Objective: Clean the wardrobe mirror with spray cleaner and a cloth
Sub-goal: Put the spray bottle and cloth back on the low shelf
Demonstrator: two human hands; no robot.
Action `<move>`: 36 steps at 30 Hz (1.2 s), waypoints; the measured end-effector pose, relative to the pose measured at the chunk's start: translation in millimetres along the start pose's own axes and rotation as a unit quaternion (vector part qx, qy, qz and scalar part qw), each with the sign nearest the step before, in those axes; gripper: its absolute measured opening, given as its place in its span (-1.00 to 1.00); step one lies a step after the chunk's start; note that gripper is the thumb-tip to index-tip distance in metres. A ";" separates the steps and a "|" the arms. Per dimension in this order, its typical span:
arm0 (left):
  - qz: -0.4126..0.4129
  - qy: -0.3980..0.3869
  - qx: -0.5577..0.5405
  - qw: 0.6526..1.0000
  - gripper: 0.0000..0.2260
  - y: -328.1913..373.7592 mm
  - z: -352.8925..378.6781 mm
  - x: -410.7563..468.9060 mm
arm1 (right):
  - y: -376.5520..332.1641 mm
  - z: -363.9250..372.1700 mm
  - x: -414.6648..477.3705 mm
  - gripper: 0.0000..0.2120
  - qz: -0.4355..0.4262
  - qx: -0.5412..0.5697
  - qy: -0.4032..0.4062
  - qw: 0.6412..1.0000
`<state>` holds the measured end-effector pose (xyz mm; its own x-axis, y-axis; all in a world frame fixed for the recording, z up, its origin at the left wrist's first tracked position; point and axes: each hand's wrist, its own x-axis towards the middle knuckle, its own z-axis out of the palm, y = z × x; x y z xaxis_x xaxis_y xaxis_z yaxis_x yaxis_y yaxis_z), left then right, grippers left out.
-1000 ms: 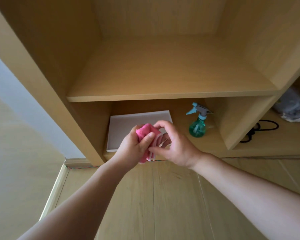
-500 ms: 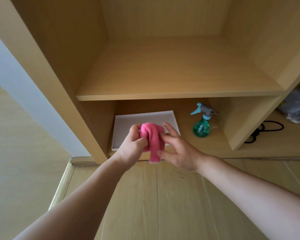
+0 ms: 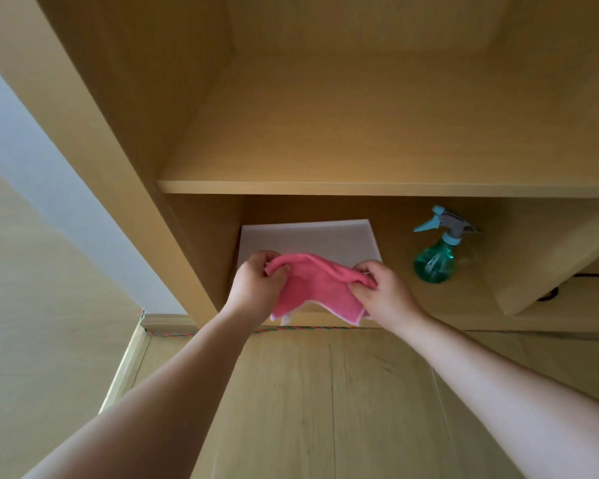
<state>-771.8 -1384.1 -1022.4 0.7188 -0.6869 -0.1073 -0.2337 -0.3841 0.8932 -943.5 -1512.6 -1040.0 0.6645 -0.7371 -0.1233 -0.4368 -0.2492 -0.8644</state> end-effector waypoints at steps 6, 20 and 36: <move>-0.063 0.022 -0.007 0.998 -0.68 -31.1 12.4 45.9 | 21.2 24.7 55.5 -0.59 0.077 0.039 0.036 0.996; 0.054 0.044 0.111 0.991 -0.65 -65.1 29.5 93.1 | 43.1 49.3 104.0 -0.77 -0.020 -0.131 0.094 0.987; 0.045 -0.177 0.501 0.846 -0.35 -98.1 52.1 64.5 | 67.2 48.3 81.4 -0.35 0.028 -0.483 -0.196 0.853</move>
<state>-736.6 -1422.9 -1139.7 0.4682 -0.8151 -0.3411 -0.8427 -0.5280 0.1050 -889.4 -1559.0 -1131.7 0.6958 -0.5453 -0.4675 -0.6441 -0.7618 -0.0700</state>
